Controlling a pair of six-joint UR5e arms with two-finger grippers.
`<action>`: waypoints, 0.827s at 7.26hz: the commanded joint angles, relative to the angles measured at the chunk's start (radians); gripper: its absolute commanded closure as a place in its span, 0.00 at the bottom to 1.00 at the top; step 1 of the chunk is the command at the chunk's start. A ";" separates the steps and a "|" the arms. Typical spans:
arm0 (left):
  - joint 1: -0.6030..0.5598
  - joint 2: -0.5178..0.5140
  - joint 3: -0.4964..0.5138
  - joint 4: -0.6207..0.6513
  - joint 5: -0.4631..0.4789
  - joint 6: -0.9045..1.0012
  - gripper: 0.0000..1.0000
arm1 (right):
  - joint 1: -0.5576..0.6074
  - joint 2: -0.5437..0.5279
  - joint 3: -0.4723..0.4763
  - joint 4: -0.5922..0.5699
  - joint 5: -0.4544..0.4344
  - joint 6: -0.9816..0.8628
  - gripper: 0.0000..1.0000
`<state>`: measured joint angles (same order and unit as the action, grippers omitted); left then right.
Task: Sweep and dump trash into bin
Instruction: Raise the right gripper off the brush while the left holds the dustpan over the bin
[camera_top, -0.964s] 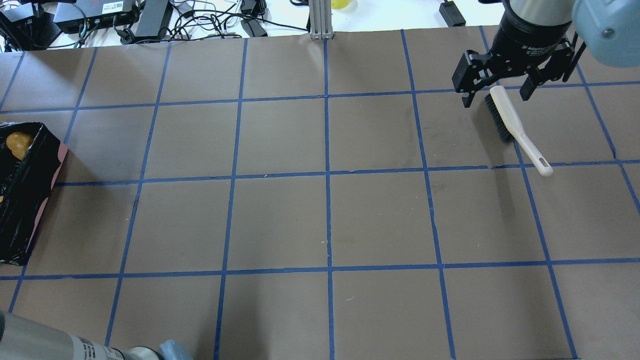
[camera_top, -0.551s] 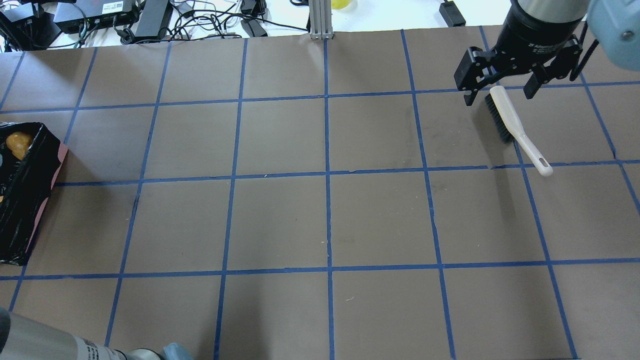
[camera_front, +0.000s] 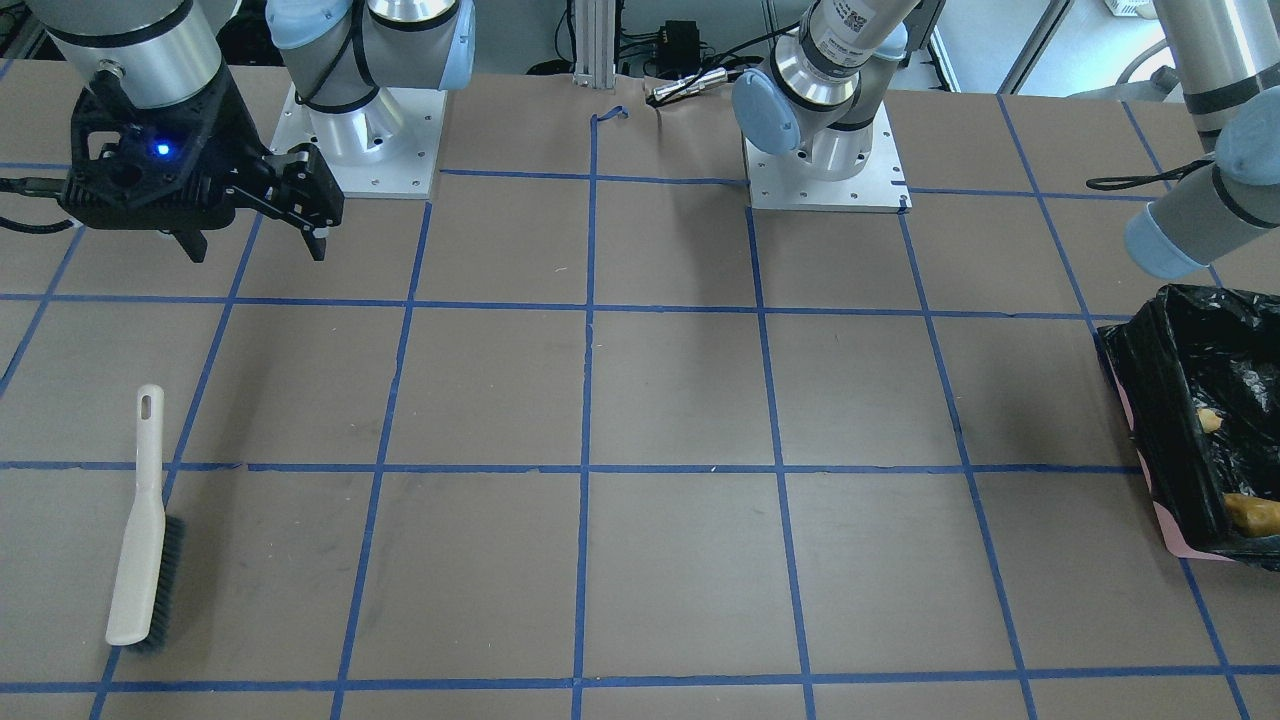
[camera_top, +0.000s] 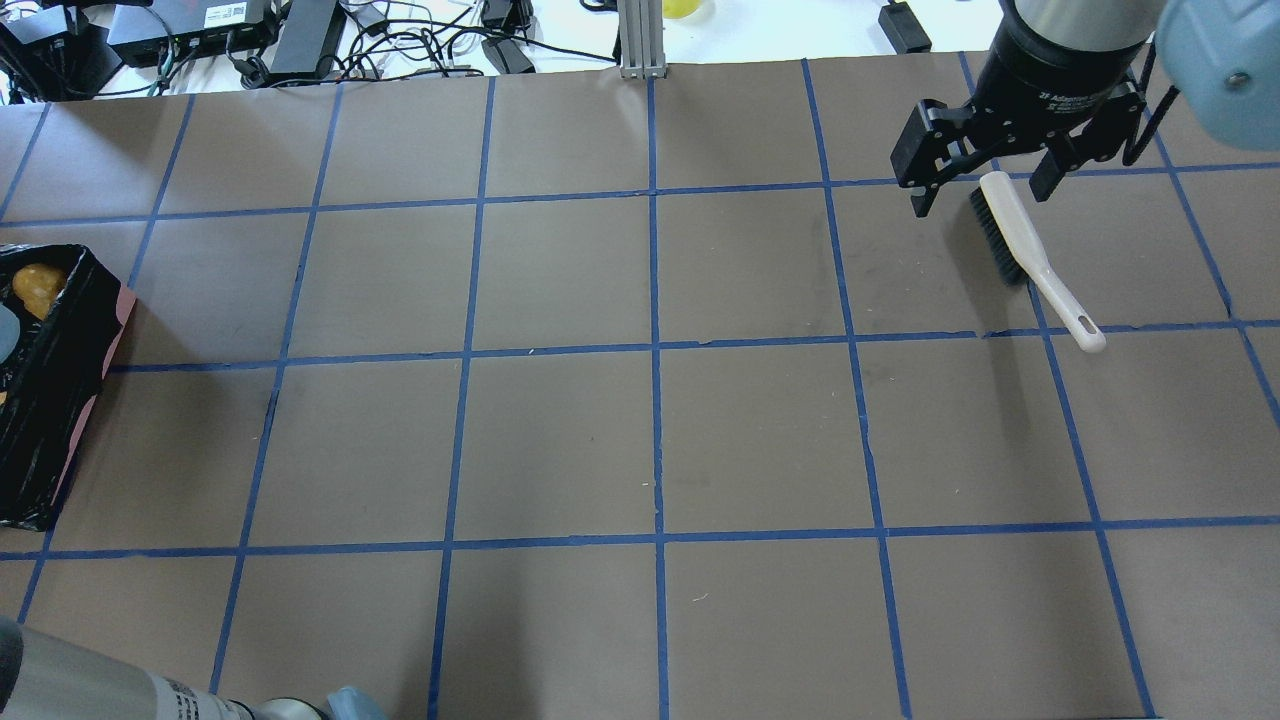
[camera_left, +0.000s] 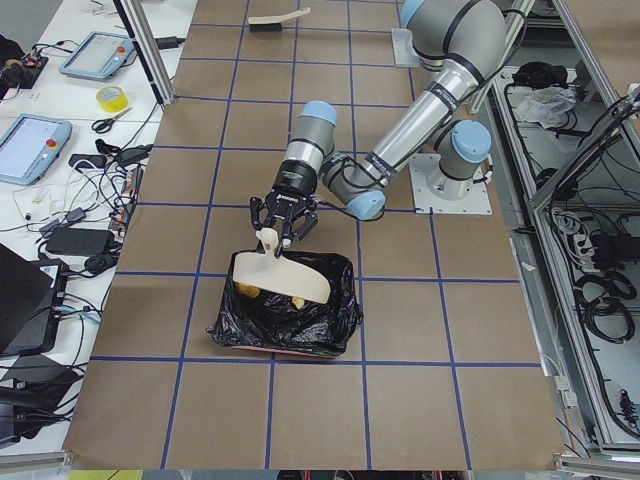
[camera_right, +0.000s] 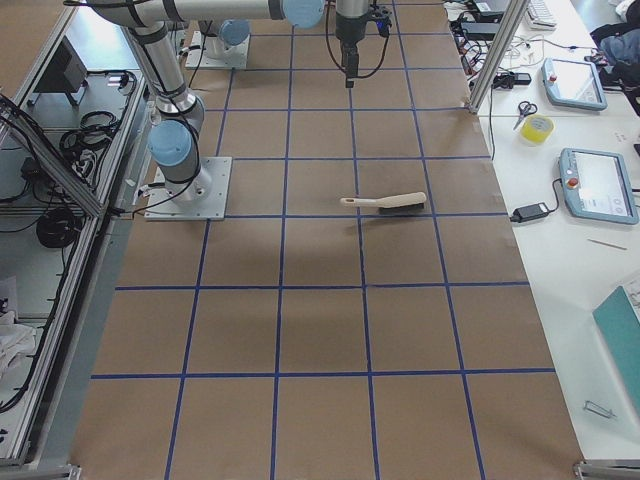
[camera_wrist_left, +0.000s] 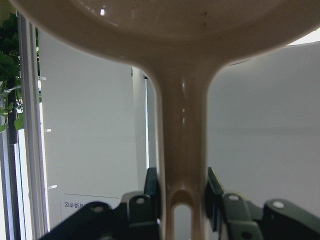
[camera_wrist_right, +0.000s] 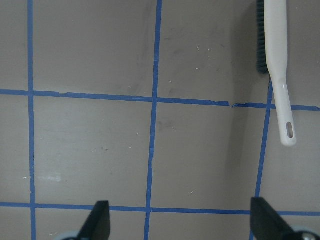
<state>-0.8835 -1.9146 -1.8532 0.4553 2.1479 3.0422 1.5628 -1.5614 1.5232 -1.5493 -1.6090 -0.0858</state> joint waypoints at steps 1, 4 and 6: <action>0.000 -0.007 -0.041 0.100 0.000 0.001 1.00 | 0.016 -0.002 0.000 0.000 0.008 0.000 0.00; -0.006 -0.011 -0.047 0.175 -0.006 0.007 1.00 | 0.016 0.003 0.002 0.000 0.006 -0.008 0.00; -0.006 -0.020 -0.054 0.200 -0.010 0.015 1.00 | 0.016 0.003 0.003 0.001 0.005 -0.005 0.00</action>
<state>-0.8892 -1.9303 -1.9046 0.6432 2.1396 3.0516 1.5784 -1.5614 1.5252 -1.5490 -1.6032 -0.0913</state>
